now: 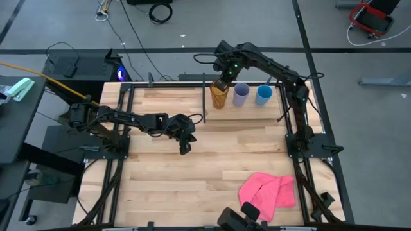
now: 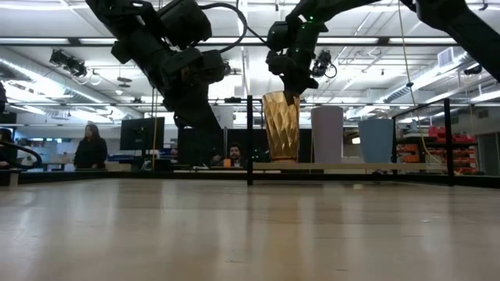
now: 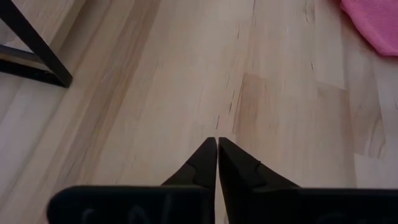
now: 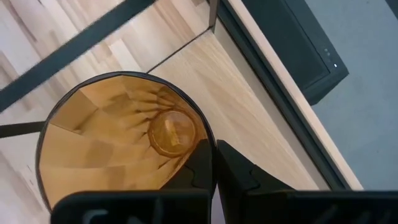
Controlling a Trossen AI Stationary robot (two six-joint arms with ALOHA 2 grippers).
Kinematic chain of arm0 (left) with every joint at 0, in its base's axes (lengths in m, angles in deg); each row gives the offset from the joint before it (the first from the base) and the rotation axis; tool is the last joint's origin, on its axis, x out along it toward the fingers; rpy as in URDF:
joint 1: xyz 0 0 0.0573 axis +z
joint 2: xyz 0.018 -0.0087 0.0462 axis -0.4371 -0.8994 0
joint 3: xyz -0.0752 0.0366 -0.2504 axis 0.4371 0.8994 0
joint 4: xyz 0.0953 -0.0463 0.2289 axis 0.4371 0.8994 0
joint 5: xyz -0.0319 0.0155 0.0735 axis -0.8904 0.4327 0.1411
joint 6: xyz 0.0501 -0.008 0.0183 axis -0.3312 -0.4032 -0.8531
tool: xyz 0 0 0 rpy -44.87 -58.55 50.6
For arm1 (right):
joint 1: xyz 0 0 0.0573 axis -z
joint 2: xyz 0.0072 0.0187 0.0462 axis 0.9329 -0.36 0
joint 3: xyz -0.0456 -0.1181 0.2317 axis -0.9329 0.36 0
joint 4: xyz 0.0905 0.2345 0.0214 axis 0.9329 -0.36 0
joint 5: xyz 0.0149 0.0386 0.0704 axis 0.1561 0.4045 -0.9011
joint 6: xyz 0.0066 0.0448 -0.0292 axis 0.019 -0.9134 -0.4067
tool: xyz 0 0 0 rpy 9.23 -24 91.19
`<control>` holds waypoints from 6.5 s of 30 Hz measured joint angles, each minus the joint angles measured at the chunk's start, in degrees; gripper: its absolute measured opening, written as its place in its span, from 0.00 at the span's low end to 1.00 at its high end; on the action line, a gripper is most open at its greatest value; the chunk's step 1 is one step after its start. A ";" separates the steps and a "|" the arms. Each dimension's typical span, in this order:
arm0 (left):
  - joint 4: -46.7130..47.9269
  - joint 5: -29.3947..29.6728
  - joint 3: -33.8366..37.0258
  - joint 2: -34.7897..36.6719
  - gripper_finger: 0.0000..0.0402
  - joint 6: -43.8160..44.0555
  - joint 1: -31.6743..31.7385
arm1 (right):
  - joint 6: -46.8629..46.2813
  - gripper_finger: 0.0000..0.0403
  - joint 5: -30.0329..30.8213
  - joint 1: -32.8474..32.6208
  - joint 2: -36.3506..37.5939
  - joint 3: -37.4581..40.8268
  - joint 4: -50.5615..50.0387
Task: Stack small to large cups/mugs on shelf
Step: Put the brown cup on the shelf, then return to Home Position
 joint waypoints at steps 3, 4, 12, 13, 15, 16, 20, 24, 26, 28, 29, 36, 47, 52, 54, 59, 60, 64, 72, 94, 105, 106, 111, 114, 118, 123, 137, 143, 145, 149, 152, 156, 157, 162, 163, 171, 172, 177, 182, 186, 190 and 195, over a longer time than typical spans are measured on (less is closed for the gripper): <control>0.00 0.00 0.00 0.00 0.04 0.00 0.00 | 0.11 0.03 0.02 0.02 0.22 0.76 0.24; 0.00 -0.01 0.00 -0.02 0.04 0.00 0.00 | 0.12 0.03 0.02 0.02 0.22 0.79 0.55; 0.00 -0.01 0.00 0.00 0.05 -0.07 0.00 | 0.13 0.07 0.21 -0.01 0.28 0.87 2.50; 0.00 -0.01 0.00 -0.01 0.05 -0.08 0.00 | 0.17 0.08 0.24 0.02 0.28 0.87 2.48; 0.00 0.00 0.00 -0.01 0.06 -0.14 0.00 | 0.18 0.10 0.26 0.03 0.28 0.89 2.56; 0.01 -0.01 0.00 0.00 0.06 -0.16 0.00 | 0.08 0.11 0.33 0.04 0.28 0.89 2.55; 0.04 0.00 0.00 0.00 0.05 -0.17 0.00 | -0.24 0.13 0.68 0.32 0.28 0.89 2.38; 0.07 0.00 0.00 0.00 0.04 -0.17 0.00 | -0.34 0.14 1.12 0.37 0.31 0.89 2.18; 0.07 -0.02 0.00 0.00 0.03 -0.17 0.00 | -0.37 0.15 1.86 0.37 0.33 0.89 2.16; 0.07 -0.01 0.00 -0.01 0.03 -0.17 0.00 | -0.37 0.16 1.97 0.37 0.35 0.89 2.12; 0.07 -0.02 0.00 0.00 0.03 -0.17 0.00 | -0.37 0.16 1.97 0.37 0.35 0.89 2.14; 0.09 -0.01 0.00 0.00 0.06 -0.17 0.00 | -0.39 0.20 1.97 0.37 0.35 0.89 2.13; 0.14 0.00 0.00 0.00 0.03 -0.17 0.00 | -1.10 0.22 1.97 0.39 1.81 0.89 1.63; 0.15 -0.01 0.00 0.00 0.05 -0.17 0.00 | -2.12 0.22 1.97 0.55 5.03 0.89 1.26; 0.15 0.00 0.00 0.00 0.06 -0.17 0.00 | -2.96 0.22 1.97 0.56 6.88 0.89 0.56; 0.15 0.00 0.00 -0.02 0.08 -0.17 0.00 | -3.45 0.22 1.99 0.06 13.02 0.87 -1.65; 0.15 0.00 0.00 0.00 0.08 -0.17 -0.01 | -3.99 0.22 1.97 -0.20 14.56 0.87 -2.25; 0.15 0.00 0.00 0.00 0.07 -0.15 0.00 | -7.91 0.22 1.98 -2.59 20.82 0.87 -3.89; -0.01 0.04 0.00 0.00 0.06 0.04 -0.01 | -9.44 0.22 2.45 -13.28 33.98 0.85 -7.51; -0.05 0.01 0.00 -0.01 0.06 2.35 -0.67 | -22.11 0.22 1.76 -52.27 71.45 66.65 65.45; -14.40 -8.72 -0.04 9.51 0.08 -0.33 -7.25 | -18.49 0.22 -5.30 -59.56 69.85 86.24 101.00; -15.28 -9.29 -0.07 12.11 0.08 -1.46 -7.64 | -17.81 0.22 -6.13 -59.65 70.24 85.87 101.57; -12.35 -9.39 -0.07 27.89 0.06 -5.51 -6.37 | -15.99 0.22 -12.50 -59.67 74.26 83.51 100.93; -6.67 -9.23 -0.09 37.97 0.06 -7.15 -4.02 | -15.75 0.22 -14.11 -59.67 78.25 83.47 98.58; -0.40 -8.78 -0.06 48.48 0.07 -6.78 -0.58 | -14.39 0.22 -13.27 -59.65 84.23 83.47 92.93; 5.15 -8.77 -0.04 56.00 0.09 -6.77 1.28 | -13.22 0.22 -11.80 -59.07 90.33 83.41 91.67; 12.63 -8.60 0.00 65.92 0.07 -5.62 2.54 | -13.22 0.22 -11.78 -58.87 98.11 83.40 88.73; 15.22 -6.10 0.00 70.98 0.09 -5.60 2.54 | -13.42 0.22 -11.77 -58.87 101.67 83.40 87.90; 16.52 -5.83 0.00 72.47 0.09 -5.54 2.54 | -13.33 0.22 -11.44 -58.87 103.19 83.40 87.08; 18.75 -5.72 0.00 75.21 0.08 -5.29 2.54 | -13.27 0.22 -10.12 -58.85 105.65 83.42 85.33; 19.76 -5.07 0.00 77.64 0.07 -5.23 2.54 | -12.77 0.22 -9.25 -58.87 107.91 83.42 84.59; 22.40 -3.80 0.00 81.35 0.06 -4.18 2.54 | -12.56 0.22 -8.69 -58.86 110.77 83.42 82.20; 23.18 -3.30 0.02 82.25 0.06 -4.02 2.54 | -12.28 0.22 -8.69 -58.87 111.40 83.42 81.88; 25.18 -2.05 0.57 86.16 0.07 -3.04 2.54 | -11.28 0.22 -8.70 -58.87 113.11 83.49 80.78; 25.23 -2.05 1.18 86.96 0.07 -2.86 2.53 | -11.09 0.22 -8.70 -58.87 113.30 83.49 80.78; 24.13 -0.32 5.18 87.76 0.09 -2.82 2.51 | -10.65 0.22 -8.70 -58.85 114.49 83.70 80.09; 24.11 -0.29 6.03 87.76 0.09 -2.80 2.51 | -10.65 0.22 -8.72 -58.87 114.65 84.16 80.59; 20.08 -0.36 11.09 87.76 0.07 -1.22 2.51 | -11.28 0.22 -8.72 -58.87 114.80 91.98 86.92; 7.85 -2.15 22.02 87.76 0.06 -0.20 2.51 | -13.44 0.22 -8.70 -58.87 114.75 102.79 97.55; -1.63 -2.57 30.95 87.74 0.07 -0.02 2.51 | -15.59 0.22 -8.27 -58.87 114.75 108.66 101.85; -6.93 -2.54 37.81 87.67 0.09 -0.05 2.51 | -17.19 0.22 -6.83 -58.85 114.73 113.24 102.66; -11.14 -2.54 42.47 87.73 0.08 -0.26 2.51 | -18.38 0.22 -4.10 -58.87 114.71 117.50 102.69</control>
